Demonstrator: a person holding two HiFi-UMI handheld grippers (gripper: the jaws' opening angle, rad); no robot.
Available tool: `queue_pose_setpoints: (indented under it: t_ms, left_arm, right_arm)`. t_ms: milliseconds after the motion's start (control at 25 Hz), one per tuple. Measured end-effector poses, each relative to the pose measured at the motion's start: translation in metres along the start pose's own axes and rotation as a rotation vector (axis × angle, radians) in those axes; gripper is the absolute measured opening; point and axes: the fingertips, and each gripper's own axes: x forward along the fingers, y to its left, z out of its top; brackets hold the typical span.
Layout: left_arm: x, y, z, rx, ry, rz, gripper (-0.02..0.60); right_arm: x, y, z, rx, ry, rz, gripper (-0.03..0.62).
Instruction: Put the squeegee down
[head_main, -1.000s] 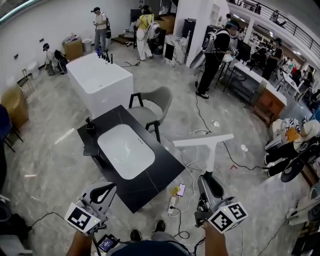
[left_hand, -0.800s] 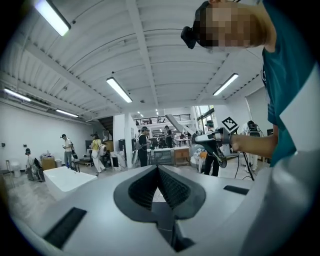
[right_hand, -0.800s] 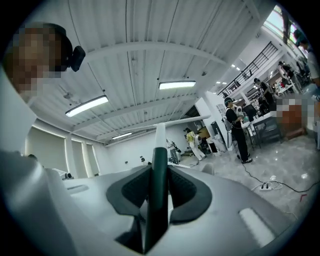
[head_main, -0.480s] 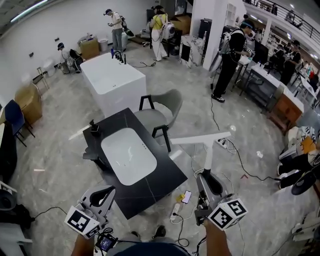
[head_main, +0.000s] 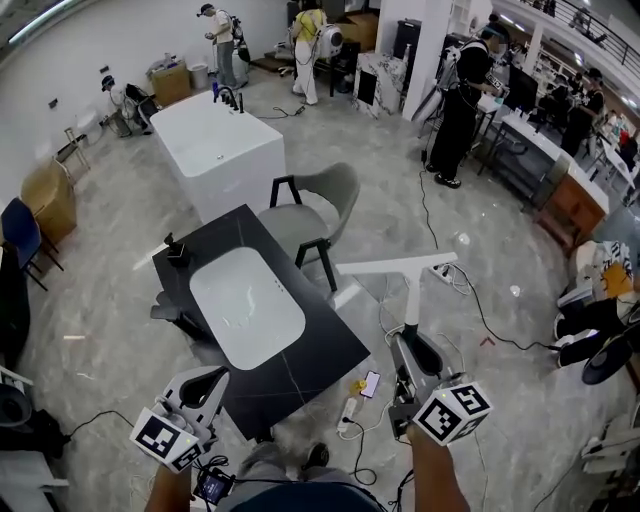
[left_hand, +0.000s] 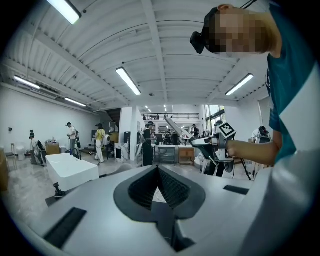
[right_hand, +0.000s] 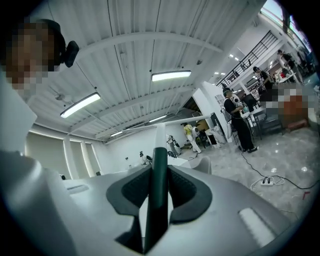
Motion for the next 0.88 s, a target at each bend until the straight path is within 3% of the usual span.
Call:
queue_pose_setpoints:
  t_ms: [440,880]
  left_arm:
    - [0.037,0.044,-0.023,-0.007,0.031,-0.071,0.005]
    - [0.042,0.095,-0.067,-0.045,0.088,-0.069,0.003]
  right_arm:
    - [0.056,-0.024,-0.06,0.059,0.083,-0.08,0.1]
    - [0.121,-0.05,-0.146,0.116,0.199,-0.134,0.101]
